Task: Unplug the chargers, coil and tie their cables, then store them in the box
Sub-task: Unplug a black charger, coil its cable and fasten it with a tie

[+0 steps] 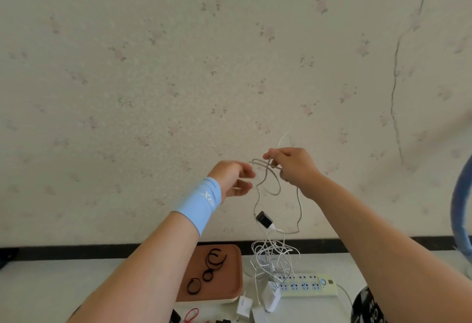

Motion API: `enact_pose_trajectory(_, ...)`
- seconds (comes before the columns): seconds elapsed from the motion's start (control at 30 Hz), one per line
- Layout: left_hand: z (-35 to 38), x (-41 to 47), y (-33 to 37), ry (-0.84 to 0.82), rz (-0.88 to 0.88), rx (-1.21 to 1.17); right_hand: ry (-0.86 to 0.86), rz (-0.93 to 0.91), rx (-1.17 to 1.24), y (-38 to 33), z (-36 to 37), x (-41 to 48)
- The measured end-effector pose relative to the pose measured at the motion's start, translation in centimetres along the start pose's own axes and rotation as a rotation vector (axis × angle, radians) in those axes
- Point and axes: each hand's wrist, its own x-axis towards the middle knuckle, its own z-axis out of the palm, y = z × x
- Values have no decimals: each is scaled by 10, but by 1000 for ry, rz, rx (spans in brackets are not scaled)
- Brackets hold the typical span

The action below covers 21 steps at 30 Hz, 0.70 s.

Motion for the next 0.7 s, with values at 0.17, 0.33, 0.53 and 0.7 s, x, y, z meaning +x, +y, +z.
enact_pose_trajectory(0.17,20,4,-19,-155,-96,677,-37,-44,136,-7,-6,-3)
enact_pose_trajectory(0.33,31,14,-32,-151,111,710,-113,-65,277,-11,-8,-5)
enact_pose_trajectory(0.53,28,16,-23,-158,110,737,-111,-74,339,-10,-14,-1)
enact_pose_trajectory(0.7,35,24,-35,-67,34,729,-159,-13,482,-11,-12,-1)
